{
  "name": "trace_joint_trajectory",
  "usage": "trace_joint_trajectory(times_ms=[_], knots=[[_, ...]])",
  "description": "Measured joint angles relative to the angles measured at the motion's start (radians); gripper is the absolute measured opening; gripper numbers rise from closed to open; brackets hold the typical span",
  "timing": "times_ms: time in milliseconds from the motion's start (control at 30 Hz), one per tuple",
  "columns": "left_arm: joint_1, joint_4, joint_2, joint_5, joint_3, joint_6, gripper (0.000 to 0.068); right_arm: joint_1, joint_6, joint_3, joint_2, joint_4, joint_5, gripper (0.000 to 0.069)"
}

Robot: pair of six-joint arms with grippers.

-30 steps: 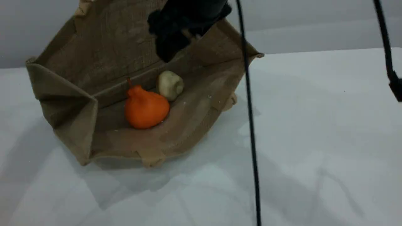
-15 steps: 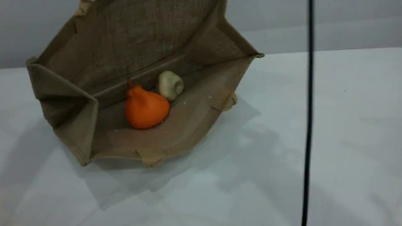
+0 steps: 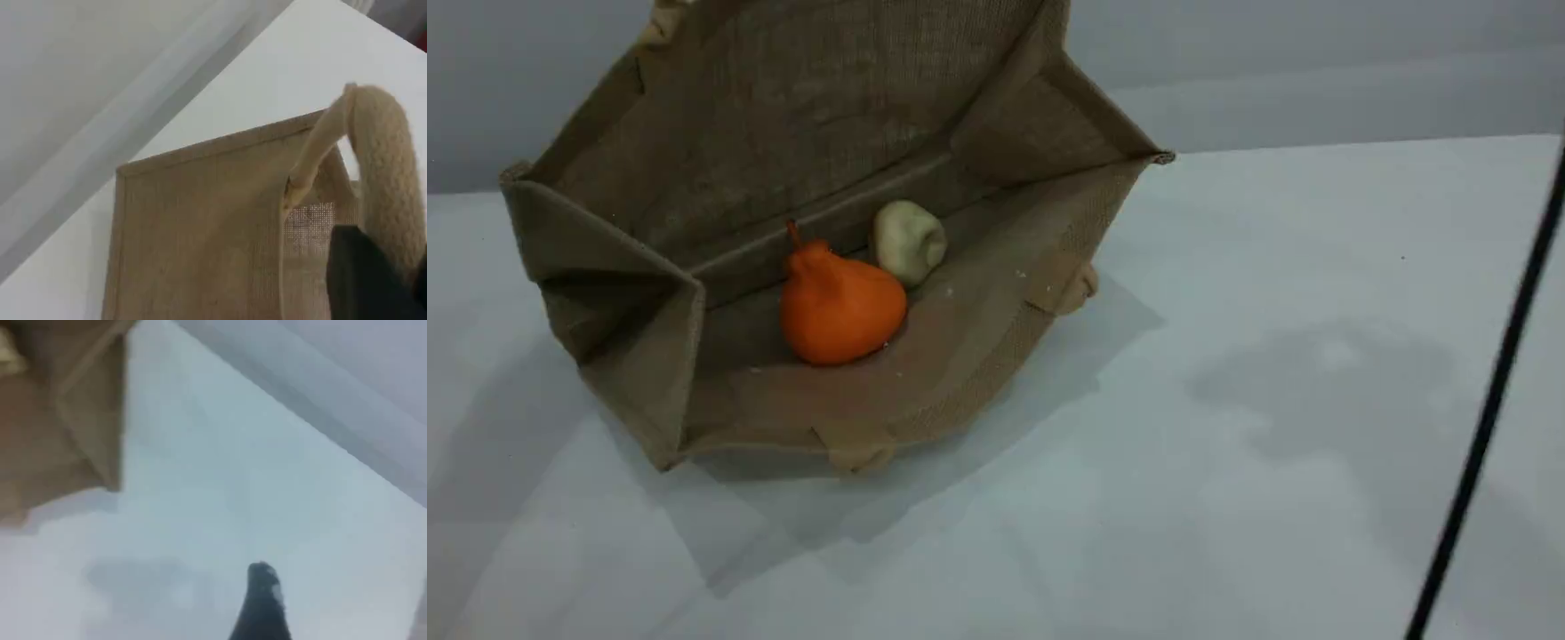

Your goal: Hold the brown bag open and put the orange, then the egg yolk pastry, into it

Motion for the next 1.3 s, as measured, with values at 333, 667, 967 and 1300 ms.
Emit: trace_joint_trajectory(times_ms=[333,667,967,1300], knots=[[0.000,-0.007,0.000,-0.005,-0.001,0.002,0.0300,-0.020,0.011,0.000,0.001,-0.001,-0.003,0.0483],[0.001,0.048,-0.034,0.000,0.000,-0.091,0.0414,-0.020,0.024,0.001,-0.005,-0.029,0.013,0.0482],[0.002,0.320,-0.211,0.002,0.000,-0.350,0.0415,-0.020,0.025,-0.010,-0.144,0.004,0.088,0.0482],[0.001,0.447,-0.455,0.002,0.132,-0.528,0.0415,-0.018,-0.002,-0.010,-0.476,0.201,0.232,0.0482]])
